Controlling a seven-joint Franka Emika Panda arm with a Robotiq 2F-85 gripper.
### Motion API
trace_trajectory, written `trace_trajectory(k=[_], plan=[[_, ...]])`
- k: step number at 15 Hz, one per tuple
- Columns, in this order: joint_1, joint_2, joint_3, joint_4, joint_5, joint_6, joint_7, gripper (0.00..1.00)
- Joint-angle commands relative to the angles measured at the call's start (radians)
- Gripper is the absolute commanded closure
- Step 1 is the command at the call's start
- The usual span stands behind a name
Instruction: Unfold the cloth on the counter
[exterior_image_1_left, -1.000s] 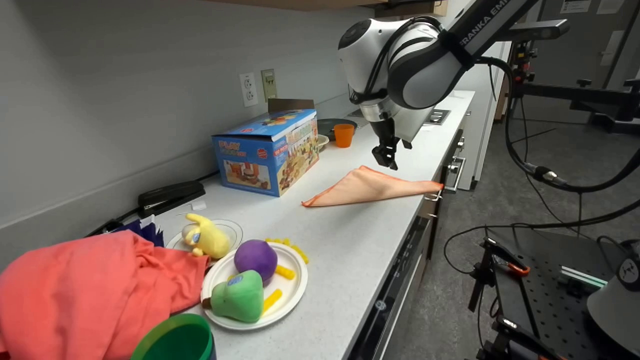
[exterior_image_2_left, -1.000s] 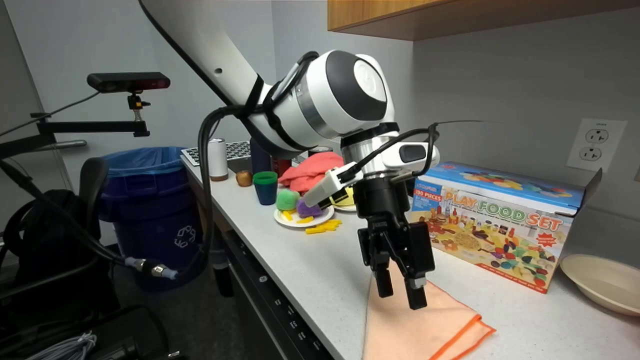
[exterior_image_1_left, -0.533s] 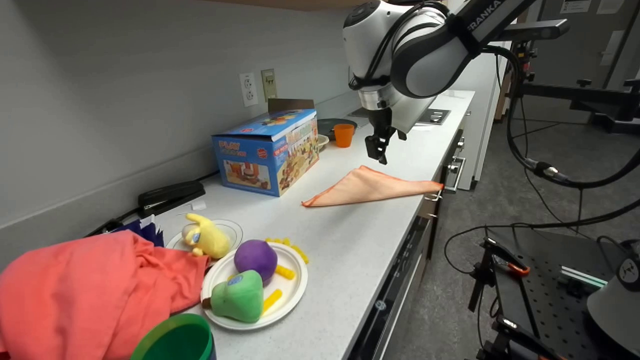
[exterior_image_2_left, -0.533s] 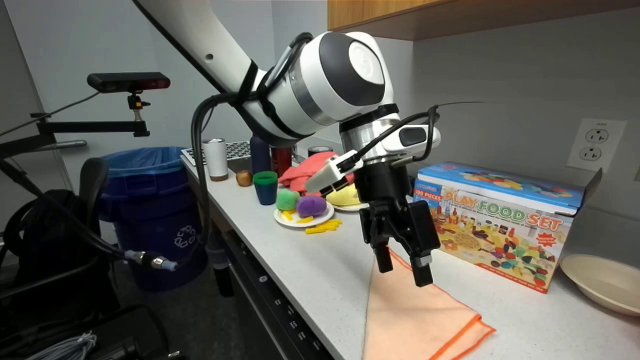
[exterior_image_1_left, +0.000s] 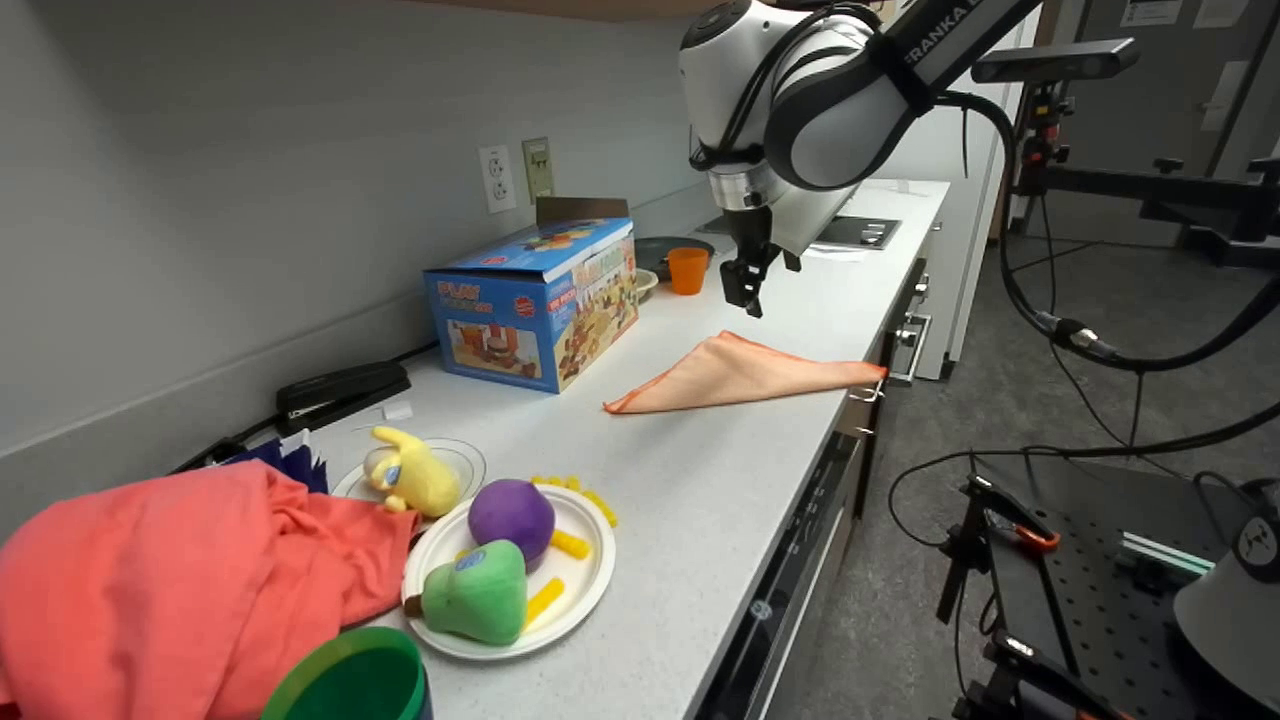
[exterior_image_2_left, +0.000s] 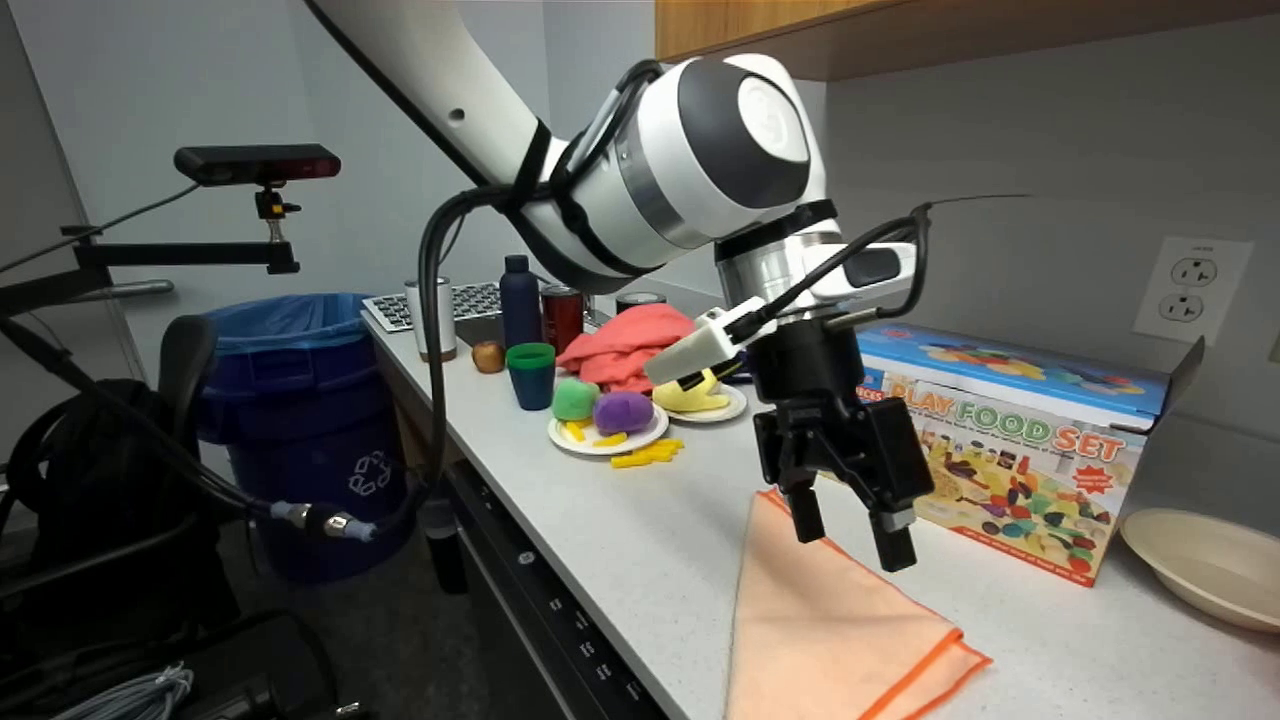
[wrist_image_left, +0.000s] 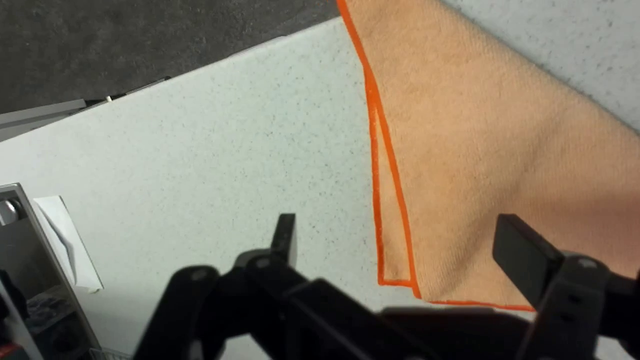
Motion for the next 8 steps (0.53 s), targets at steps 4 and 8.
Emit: trace_trajectory(k=[4,8], plan=[[-0.081,0.135,-0.028,0.145,0.181,0.111,-0.29,0.0],[-0.104,0.232,-0.028,0.242,0.279,0.112,-0.428,0.0]])
